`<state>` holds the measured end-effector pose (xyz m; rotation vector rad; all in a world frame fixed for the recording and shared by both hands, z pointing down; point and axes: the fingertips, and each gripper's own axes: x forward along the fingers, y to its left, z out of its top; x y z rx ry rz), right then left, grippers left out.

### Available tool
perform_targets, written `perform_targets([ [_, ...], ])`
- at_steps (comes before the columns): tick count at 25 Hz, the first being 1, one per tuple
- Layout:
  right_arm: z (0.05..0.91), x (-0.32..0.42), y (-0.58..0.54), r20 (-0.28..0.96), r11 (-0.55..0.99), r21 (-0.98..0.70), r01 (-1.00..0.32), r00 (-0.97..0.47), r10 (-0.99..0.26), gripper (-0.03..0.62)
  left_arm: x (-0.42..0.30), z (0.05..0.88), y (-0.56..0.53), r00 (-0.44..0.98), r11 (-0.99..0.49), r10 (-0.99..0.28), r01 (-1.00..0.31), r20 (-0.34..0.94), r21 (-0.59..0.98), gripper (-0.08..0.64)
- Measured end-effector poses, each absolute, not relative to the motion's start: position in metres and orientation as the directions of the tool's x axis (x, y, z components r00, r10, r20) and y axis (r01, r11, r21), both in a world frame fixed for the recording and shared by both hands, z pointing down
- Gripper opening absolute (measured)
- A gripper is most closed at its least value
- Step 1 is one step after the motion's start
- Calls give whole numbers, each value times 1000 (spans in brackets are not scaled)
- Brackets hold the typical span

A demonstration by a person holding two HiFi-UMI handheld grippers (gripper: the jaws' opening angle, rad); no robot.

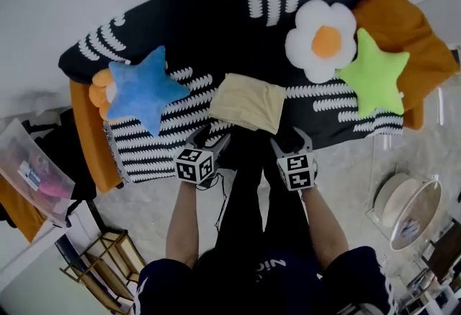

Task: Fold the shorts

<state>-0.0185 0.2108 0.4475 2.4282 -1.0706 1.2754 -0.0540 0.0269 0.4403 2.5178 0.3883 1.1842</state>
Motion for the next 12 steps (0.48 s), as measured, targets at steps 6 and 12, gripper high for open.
perform_targets([
  [6, 393, -31, 220, 766, -695, -103, -712, 388, -512, 295, -62, 389, 59, 643, -890, 424, 168, 637, 423, 296],
  [12, 343, -27, 233, 726, -751, -59, -658, 488, -484, 300, -62, 339, 74, 677, -890, 441, 247, 589, 384, 299],
])
